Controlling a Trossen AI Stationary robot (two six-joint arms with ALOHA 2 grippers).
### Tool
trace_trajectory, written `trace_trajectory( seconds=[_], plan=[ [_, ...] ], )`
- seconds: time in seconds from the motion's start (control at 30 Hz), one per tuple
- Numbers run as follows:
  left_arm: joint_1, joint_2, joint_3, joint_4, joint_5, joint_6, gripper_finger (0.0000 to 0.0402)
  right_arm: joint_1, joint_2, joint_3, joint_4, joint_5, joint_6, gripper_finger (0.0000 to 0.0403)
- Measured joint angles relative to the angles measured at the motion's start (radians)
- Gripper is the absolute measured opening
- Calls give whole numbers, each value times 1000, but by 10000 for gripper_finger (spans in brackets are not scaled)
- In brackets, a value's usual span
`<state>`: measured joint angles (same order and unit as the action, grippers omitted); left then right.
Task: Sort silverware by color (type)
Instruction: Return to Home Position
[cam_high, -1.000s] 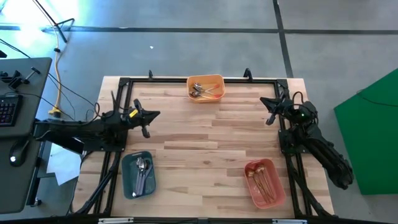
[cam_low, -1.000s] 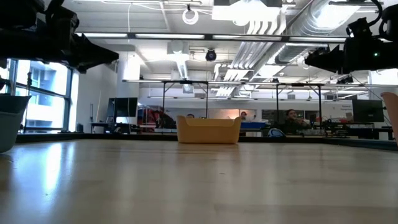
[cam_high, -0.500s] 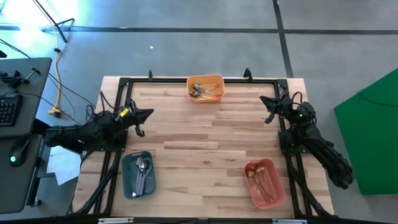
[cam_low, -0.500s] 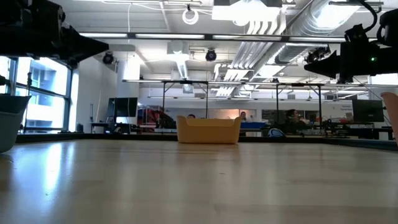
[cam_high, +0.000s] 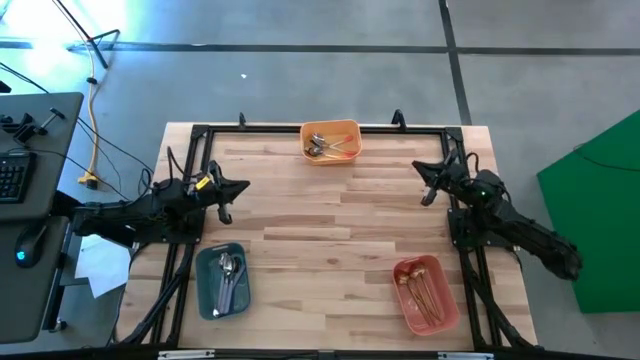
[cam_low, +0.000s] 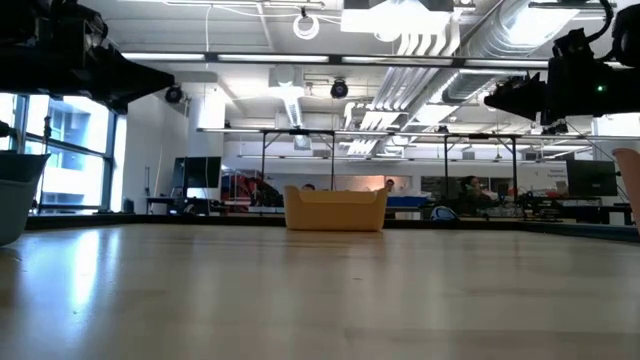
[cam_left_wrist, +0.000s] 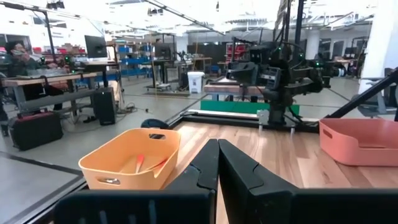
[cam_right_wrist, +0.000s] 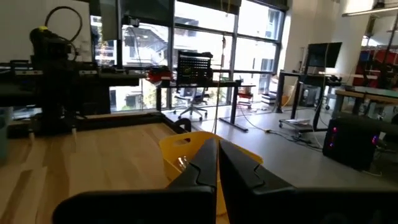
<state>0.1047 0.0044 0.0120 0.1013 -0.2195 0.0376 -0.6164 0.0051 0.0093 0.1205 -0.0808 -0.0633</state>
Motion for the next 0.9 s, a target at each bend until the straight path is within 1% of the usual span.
trace_trajectory(
  seconds=[0.07,0.23,0.4,0.53,0.7,0.9],
  plan=[
    [0,0,0,-1,0,0,0,51,0,0,0,27,-17,0],
    [0,1,0,-63,8,-8,1,132,-2,0,-25,10,-32,0],
    [0,2,0,-56,7,1,1,139,1,0,-103,28,8,0],
    [0,3,0,-52,-50,-28,1,139,30,0,-108,66,38,0],
    [0,11,0,-53,-45,-86,1,139,59,0,-108,76,38,0],
    [0,22,0,-52,-45,-80,5,139,61,0,-109,76,38,0]
  ],
)
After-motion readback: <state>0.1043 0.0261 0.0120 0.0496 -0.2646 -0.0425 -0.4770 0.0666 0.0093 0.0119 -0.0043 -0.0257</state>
